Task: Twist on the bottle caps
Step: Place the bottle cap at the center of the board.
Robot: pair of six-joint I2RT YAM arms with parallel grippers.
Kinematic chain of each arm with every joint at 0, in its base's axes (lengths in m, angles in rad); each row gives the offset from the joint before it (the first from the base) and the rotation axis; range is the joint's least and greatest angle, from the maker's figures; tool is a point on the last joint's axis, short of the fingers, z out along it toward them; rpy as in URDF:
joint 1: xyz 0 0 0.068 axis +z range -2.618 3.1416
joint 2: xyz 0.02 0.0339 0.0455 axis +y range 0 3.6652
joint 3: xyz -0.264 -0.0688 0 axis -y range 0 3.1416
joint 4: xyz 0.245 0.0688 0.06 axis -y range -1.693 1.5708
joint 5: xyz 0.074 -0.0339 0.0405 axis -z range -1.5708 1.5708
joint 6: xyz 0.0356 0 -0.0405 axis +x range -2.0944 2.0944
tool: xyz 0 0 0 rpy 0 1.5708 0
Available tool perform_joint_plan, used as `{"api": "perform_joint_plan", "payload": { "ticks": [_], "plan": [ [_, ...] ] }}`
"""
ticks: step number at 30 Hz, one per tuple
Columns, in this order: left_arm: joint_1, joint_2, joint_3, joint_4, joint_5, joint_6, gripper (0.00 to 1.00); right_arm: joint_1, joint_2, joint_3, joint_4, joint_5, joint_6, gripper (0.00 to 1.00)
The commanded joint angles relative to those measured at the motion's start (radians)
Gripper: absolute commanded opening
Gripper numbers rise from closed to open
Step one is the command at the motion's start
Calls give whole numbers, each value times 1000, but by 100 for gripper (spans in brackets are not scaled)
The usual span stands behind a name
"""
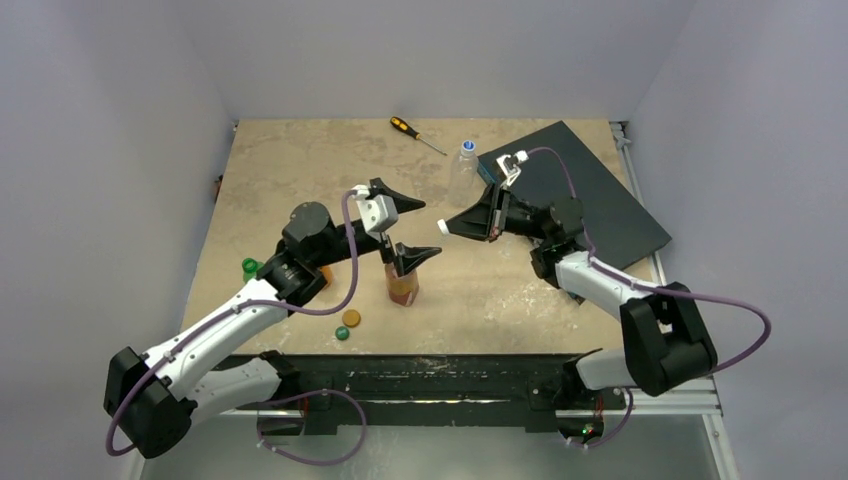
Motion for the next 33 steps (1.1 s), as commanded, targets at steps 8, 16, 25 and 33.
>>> {"api": "perform_joint_plan", "payload": {
  "ticks": [8,16,25,33],
  "plan": [
    [21,61,-24,358,211,-59,84,-2,131,26,885,-10,662,0],
    [9,94,-67,469,131,-85,76,0,139,29,885,11,675,0],
    [-9,126,-65,541,110,-102,64,-1,160,15,882,31,672,0],
    [-41,149,-68,575,91,-106,60,-1,130,5,775,45,595,0]
  ]
}}
